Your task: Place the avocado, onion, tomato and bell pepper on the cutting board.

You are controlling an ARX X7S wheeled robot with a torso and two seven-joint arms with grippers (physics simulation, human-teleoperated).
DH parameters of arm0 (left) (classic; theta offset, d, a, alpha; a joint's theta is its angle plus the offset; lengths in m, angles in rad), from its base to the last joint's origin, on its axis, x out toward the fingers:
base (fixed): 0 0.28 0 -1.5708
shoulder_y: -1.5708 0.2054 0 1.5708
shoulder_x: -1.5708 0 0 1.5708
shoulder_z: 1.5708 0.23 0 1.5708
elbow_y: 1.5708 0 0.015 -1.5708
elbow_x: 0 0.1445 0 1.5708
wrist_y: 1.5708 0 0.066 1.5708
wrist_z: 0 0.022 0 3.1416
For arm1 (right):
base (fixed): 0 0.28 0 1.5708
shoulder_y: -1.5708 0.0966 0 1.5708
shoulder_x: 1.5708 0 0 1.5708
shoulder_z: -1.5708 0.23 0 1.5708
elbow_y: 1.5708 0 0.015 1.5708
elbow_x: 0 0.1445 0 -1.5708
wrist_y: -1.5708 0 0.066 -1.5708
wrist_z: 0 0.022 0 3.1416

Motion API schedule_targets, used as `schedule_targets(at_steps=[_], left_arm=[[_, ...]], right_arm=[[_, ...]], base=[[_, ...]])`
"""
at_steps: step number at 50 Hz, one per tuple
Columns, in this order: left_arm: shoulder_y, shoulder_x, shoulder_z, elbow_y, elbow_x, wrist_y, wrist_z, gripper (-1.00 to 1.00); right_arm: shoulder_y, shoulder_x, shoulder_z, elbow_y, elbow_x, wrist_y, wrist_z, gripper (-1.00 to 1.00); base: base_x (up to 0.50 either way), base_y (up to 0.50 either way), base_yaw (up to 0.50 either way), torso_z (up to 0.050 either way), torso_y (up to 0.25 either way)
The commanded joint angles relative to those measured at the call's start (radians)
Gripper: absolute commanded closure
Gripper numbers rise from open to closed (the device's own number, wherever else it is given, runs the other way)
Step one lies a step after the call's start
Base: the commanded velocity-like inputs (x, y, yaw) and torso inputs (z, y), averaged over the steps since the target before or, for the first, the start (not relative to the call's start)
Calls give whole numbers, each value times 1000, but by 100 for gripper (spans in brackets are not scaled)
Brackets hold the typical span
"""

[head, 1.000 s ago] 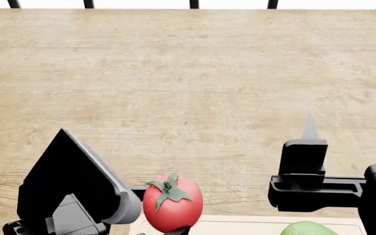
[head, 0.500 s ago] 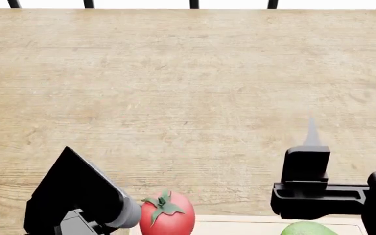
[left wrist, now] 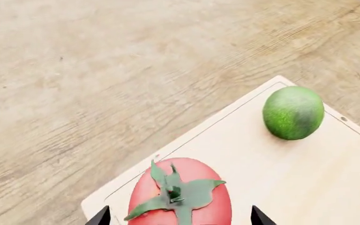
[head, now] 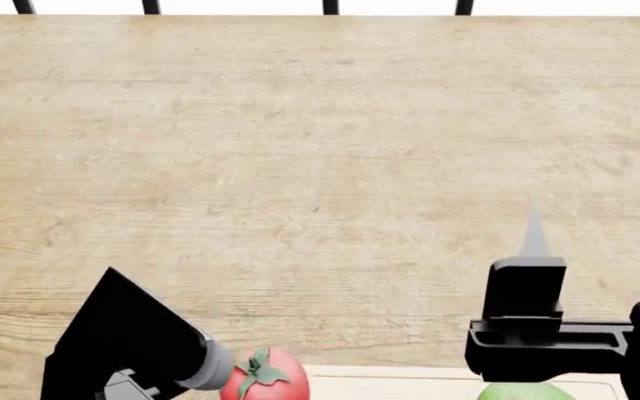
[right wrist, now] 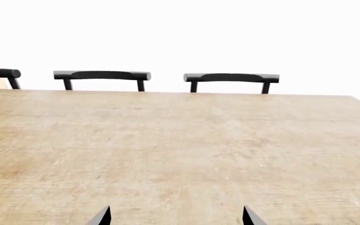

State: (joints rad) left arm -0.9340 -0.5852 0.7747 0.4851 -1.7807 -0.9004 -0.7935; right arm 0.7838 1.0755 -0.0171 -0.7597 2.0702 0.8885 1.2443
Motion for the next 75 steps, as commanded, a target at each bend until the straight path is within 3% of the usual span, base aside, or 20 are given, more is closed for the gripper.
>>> schedule_targets(at_steps=[1, 14, 22, 27, 35, 41, 47, 54, 75], left_arm=[[12, -10, 0, -5, -4, 17, -5, -100], [-25, -23, -23, 0, -2, 24, -9, -100], [-211, -68, -144, 84, -135, 70, -114, -100], [-275, -150, -227, 129, -208, 120, -199, -100], [-115, -295, -345, 282, -213, 244, -284, -100], [26, -357, -445, 374, -97, 332, -308, -100], [139, -375, -461, 422, 47, 337, -347, -100], [233, -379, -493, 447, 81, 387, -342, -100], [291, -398, -523, 461, 72, 421, -330, -100]], right_arm=[[7, 7, -9, -7, 18, -8, 13, -100], [26, -2, -27, 2, 10, -3, 7, -100], [12, -13, -23, 5, -21, 1, -11, -100], [18, -32, -34, 16, -53, 10, -25, -100], [41, -74, -46, 20, -135, 26, -54, -100], [40, -114, -14, -32, -294, 38, -126, -100], [20, -122, -1, -20, -315, 30, -157, -100], [5, -126, 3, -18, -323, 24, -168, -100], [16, -110, -9, -30, -288, 22, -139, -100]], base=[[0, 0, 0, 0, 0], [0, 0, 0, 0, 0], [0, 0, 0, 0, 0], [0, 0, 0, 0, 0], [0, 0, 0, 0, 0], [0, 0, 0, 0, 0], [0, 0, 0, 0, 0], [0, 0, 0, 0, 0], [-444, 97, 0, 0, 0]])
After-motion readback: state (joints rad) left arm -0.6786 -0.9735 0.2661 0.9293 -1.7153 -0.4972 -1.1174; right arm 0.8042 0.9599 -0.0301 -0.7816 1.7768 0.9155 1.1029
